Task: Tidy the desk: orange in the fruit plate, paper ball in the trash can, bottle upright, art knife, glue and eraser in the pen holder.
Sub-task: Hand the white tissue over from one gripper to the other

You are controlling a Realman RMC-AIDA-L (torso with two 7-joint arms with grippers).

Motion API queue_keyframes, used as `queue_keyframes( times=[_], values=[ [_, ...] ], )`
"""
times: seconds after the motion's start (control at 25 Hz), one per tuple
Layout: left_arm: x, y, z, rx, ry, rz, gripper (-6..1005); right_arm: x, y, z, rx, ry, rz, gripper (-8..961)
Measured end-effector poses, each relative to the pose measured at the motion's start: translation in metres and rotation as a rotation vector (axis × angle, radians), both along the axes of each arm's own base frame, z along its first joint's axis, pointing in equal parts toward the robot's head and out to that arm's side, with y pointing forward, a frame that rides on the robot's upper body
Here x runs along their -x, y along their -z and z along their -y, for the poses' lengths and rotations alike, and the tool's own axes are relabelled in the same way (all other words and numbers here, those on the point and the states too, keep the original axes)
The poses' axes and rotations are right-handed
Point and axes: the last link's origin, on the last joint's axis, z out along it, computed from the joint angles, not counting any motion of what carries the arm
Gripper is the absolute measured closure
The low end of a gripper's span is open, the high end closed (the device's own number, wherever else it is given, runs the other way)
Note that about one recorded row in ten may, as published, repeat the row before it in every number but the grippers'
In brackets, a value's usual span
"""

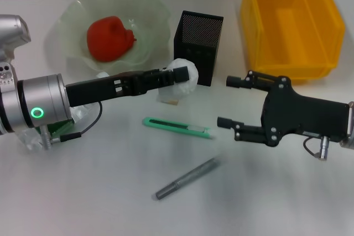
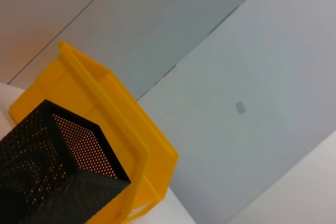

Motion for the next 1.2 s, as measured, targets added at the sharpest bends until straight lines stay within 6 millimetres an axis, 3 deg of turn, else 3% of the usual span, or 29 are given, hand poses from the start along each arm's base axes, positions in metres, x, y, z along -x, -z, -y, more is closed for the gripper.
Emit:
queue_keyframes(
  times=[0.32, 1.2],
  values=[
    [0.002, 0.003, 0.004, 0.059, -0.108, 0.072, 441, 0.01, 0.009, -0.003, -0.067, -0.015, -0.067, 215],
    [0.0, 0.009, 0.009, 0.093, -0.137, 0.118, 441, 0.029, 0.028, -0.016, -0.076, -0.036, -0.066, 217]
  ],
)
